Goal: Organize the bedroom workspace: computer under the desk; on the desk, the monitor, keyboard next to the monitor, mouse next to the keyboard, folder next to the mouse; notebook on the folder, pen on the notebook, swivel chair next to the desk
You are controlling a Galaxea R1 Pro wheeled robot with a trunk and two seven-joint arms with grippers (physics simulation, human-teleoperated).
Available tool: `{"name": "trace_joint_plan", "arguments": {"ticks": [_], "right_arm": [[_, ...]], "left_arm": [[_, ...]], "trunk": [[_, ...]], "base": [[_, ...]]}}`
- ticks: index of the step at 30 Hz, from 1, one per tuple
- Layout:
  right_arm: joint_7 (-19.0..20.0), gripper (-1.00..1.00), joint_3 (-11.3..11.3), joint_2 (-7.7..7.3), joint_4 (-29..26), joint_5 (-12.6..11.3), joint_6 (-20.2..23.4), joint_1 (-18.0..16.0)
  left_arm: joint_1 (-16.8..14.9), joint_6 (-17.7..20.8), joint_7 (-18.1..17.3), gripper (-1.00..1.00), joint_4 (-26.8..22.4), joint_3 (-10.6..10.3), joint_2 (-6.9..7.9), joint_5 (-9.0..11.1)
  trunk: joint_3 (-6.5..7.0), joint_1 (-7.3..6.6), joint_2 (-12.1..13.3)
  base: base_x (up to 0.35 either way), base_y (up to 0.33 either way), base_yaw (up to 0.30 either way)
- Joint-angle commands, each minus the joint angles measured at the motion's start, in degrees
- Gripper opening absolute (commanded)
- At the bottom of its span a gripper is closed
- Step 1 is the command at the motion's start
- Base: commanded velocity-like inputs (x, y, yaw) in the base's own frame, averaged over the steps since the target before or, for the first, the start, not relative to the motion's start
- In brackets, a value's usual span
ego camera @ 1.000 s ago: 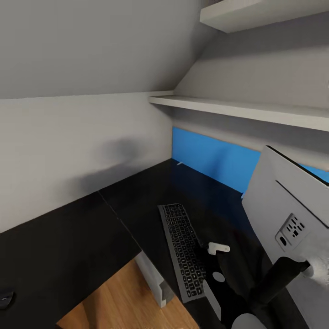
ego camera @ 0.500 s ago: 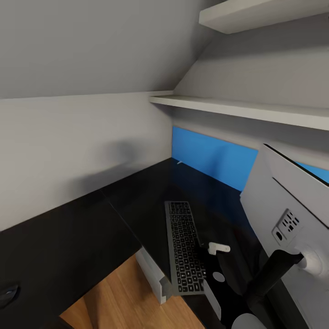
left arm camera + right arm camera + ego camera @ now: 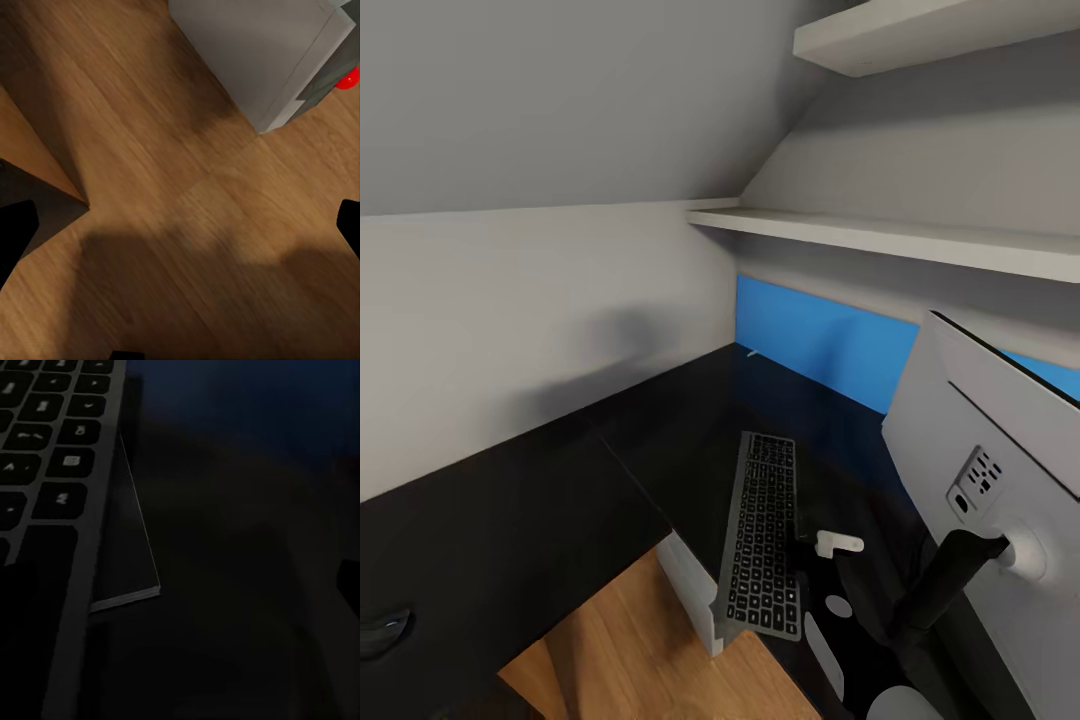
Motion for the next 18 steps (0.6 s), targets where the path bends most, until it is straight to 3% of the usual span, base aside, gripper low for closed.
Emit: {"name": "trace_joint_plan", "arguments": {"ticks": [1,18], "right_arm": [[-0.2,1.0,0.1,-0.01,2.2,-0.6,-0.2,0.0],[-0.2,1.0,0.1,-0.01,2.2,-0.6,-0.2,0.0]], "left_arm": [[0.0,-0.2,0.2,1.0,0.0,-0.2,0.0,0.3],[0.0,-0.2,0.2,1.0,0.0,-0.2,0.01,0.3]], "trunk": [[-0.06,0.0,0.0],[-0.06,0.0,0.0]], "base": [[-0.003,0.0,0.0],[-0.068,0.0,0.0]]}}
